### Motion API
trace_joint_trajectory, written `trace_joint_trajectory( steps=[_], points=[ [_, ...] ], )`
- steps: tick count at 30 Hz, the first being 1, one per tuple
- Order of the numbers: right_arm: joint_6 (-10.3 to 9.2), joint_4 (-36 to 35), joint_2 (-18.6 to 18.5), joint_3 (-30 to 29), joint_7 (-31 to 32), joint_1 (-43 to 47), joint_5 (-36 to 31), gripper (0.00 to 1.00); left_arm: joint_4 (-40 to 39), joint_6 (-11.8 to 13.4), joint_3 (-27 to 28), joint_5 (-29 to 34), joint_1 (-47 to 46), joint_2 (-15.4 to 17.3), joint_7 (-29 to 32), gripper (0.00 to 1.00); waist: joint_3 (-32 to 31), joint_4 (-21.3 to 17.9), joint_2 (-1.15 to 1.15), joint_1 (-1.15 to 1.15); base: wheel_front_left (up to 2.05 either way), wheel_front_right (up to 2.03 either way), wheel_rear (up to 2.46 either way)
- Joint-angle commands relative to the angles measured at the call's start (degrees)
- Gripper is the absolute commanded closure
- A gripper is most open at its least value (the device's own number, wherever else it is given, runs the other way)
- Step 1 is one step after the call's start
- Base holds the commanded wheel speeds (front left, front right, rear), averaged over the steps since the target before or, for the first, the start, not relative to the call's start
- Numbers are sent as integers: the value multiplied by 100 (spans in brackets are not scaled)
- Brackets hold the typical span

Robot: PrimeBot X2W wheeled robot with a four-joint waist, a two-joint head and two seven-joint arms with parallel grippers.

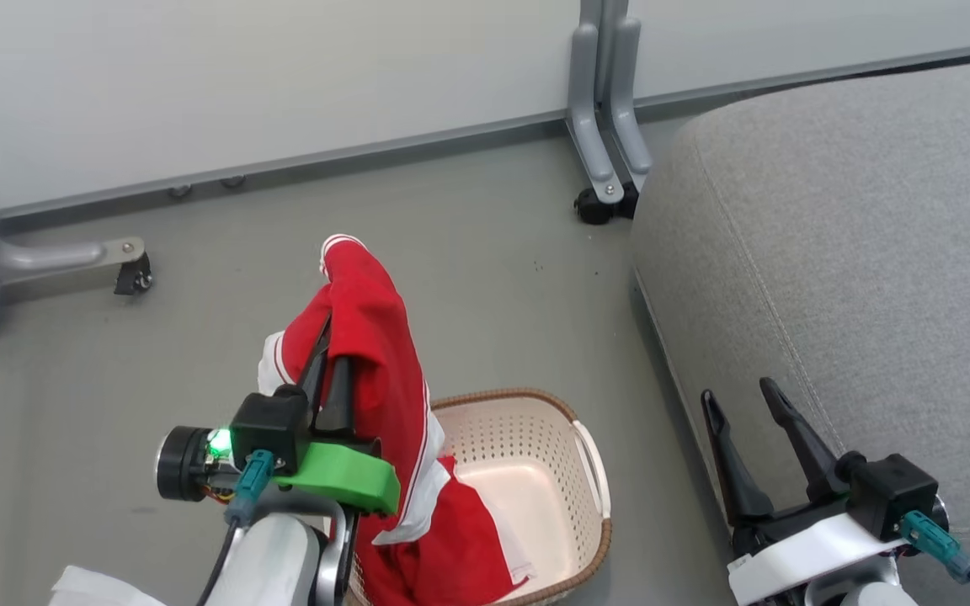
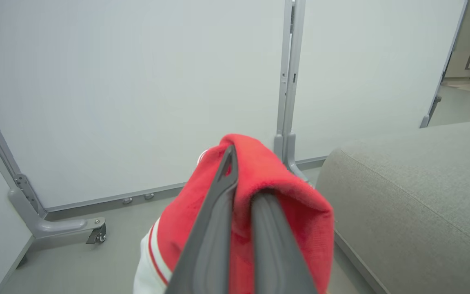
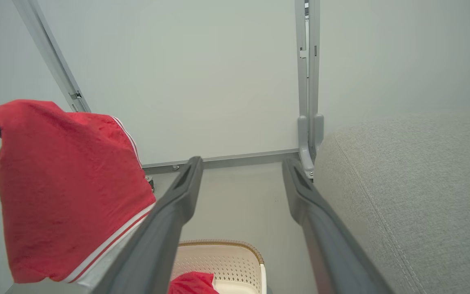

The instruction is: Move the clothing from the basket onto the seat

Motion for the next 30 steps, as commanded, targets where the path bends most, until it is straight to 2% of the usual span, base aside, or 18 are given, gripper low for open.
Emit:
trace_joint_trajectory(
  steps=[1, 10, 19, 25, 30],
  points=[
    [-10, 17, 25, -11, -1, 133, -58, 0, -141, -70, 112, 74, 108, 1, -18, 100, -389, 168, 0, 1, 0, 0, 0],
    [-10, -113, 107, 94, -1, 172, -187, 0, -737, -441, 599, 38, 98, -45, -11, 100, -619, 124, 0, 1, 0, 0, 0],
    [-10, -247, 80, 115, -1, 157, -246, 0, -1056, -541, 962, -49, 10, -61, -11, 100, -692, 142, 0, 1, 0, 0, 0],
    [-10, -310, 64, 131, -1, 164, -296, 0, -1316, -635, 798, -86, -35, -62, -11, 100, -711, 200, 0, 1, 0, 0, 0],
    [-10, -375, 86, 89, -1, 156, -291, 0, -1659, -453, 435, -202, -147, -61, -11, 100, -671, 253, 0, 1, 0, 0, 0]
  ],
)
